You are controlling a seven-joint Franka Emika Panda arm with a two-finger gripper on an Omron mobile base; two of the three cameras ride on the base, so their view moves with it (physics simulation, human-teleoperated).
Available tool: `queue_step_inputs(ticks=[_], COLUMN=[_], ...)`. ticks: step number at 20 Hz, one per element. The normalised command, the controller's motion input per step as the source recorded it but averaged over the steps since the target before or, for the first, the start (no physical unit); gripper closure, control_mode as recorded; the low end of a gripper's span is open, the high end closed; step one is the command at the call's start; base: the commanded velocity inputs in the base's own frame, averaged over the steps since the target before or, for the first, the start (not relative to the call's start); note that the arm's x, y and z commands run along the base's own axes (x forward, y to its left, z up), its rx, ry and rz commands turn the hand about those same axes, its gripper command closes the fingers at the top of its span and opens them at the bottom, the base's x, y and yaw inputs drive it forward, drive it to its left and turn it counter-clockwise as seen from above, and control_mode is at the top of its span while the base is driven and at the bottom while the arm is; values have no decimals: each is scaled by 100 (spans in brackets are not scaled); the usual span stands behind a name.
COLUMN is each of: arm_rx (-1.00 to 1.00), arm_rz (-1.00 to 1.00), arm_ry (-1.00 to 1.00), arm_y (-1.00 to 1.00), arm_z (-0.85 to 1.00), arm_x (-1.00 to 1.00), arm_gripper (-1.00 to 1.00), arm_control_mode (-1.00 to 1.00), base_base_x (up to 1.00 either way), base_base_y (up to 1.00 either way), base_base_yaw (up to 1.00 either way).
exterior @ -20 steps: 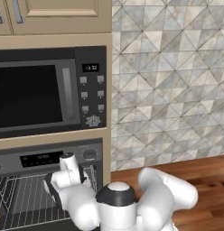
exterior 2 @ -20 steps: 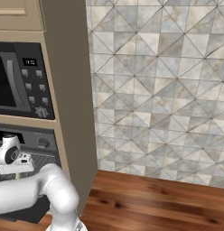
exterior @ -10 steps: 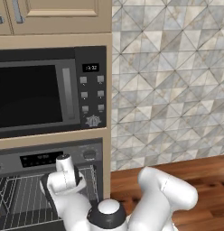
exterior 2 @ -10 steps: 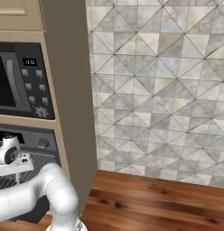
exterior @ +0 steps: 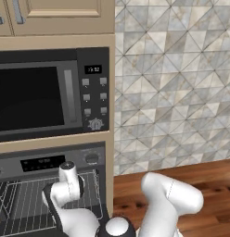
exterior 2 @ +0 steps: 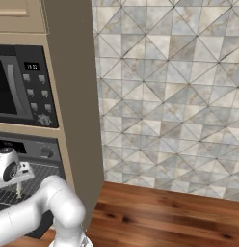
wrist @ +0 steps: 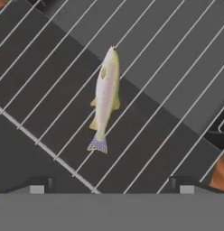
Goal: Take the fish from the oven and place it on the plate on the counter.
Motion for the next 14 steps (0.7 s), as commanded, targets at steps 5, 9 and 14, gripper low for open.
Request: queue_step_inputs(ticks=[5, 9, 14], arm_rx=[23, 19, 4], arm_rz=[3, 0, 0], arm_ry=[-21, -4, 3], arm_y=[6, 1, 20], arm_z=[-8, -6, -27], arm_x=[12, 51, 47], arm_gripper=[-100, -100, -100], arm_control_mode=[-100, -100, -100], base_base_x=[0, 0, 0], base_base_y=[0, 0, 0], base_base_yaw=[0, 0, 0])
